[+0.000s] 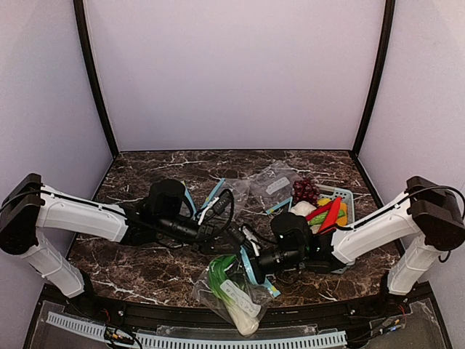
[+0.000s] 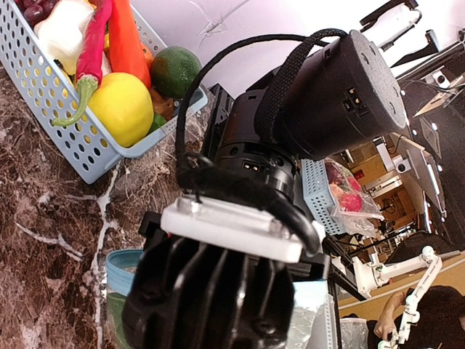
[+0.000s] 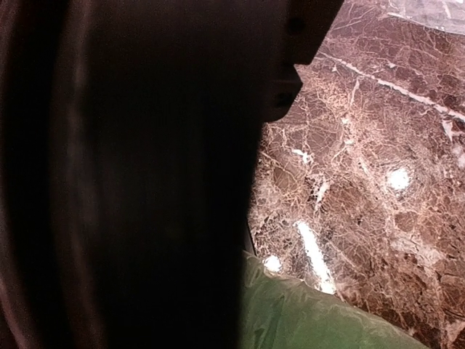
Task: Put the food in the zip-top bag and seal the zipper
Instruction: Adjust the fake vegetable in the zipper food storage bag.
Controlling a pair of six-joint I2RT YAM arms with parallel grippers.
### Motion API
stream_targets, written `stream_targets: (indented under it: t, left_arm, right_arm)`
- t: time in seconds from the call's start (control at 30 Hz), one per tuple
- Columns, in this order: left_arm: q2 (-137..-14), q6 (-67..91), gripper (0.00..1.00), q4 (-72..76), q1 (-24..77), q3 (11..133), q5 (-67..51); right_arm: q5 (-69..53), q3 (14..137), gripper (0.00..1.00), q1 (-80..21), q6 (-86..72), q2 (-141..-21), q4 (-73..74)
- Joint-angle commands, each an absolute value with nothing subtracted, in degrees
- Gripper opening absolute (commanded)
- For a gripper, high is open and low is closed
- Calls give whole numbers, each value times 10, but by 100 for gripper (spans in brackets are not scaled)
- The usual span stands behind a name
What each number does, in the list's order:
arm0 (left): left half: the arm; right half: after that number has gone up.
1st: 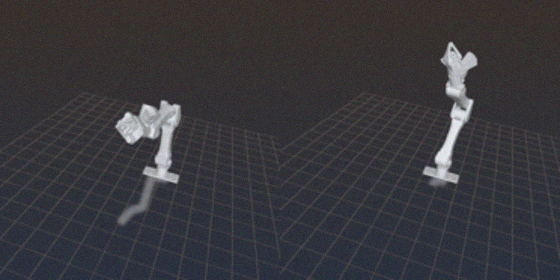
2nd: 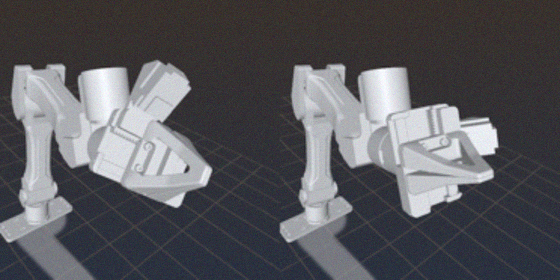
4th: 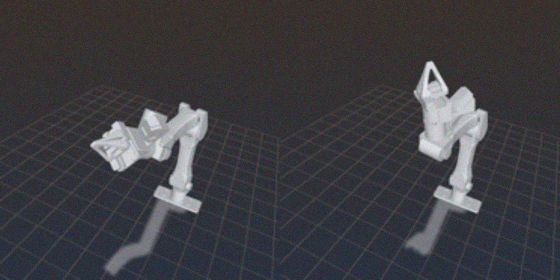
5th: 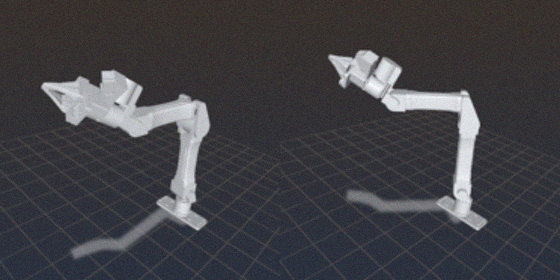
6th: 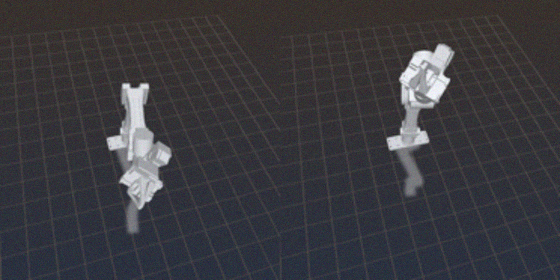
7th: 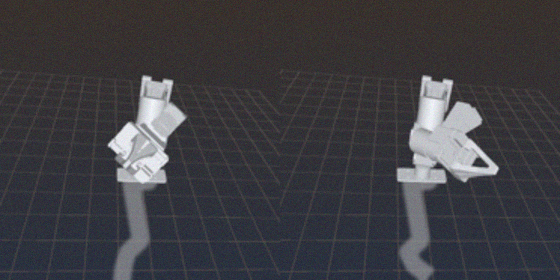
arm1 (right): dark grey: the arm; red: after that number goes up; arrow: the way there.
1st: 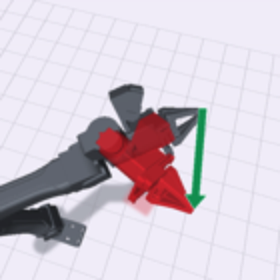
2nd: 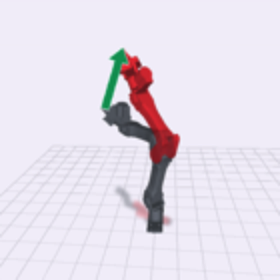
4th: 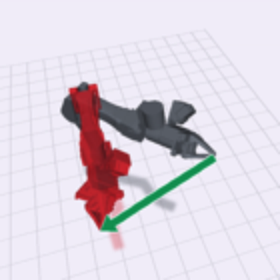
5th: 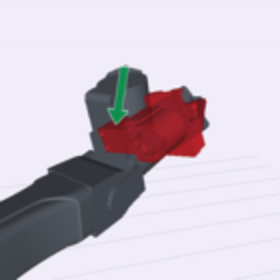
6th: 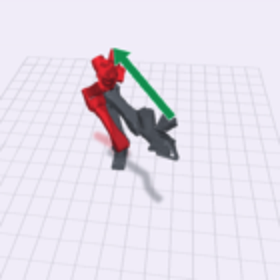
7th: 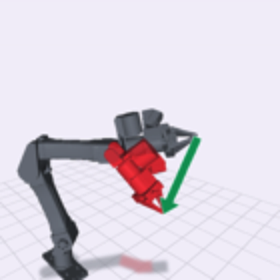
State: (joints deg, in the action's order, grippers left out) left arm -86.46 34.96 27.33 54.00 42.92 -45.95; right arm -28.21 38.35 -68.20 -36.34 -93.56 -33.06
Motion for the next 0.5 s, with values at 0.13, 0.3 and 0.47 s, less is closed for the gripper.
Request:
stream_targets:
  t: [0.13,0.3,0.47]
  left_arm:
    - [-832,342,1,361,539,426,-429]
    - [-802,307,1,299,519,416,-456]
    - [-784,227,1,145,509,460,-489]
  right_arm:
    - [-275,384,22,-708,-353,-911,-250]
    - [-190,401,39,-706,-315,-799,-95]
    - [-93,420,61,-692,-310,-686,55]
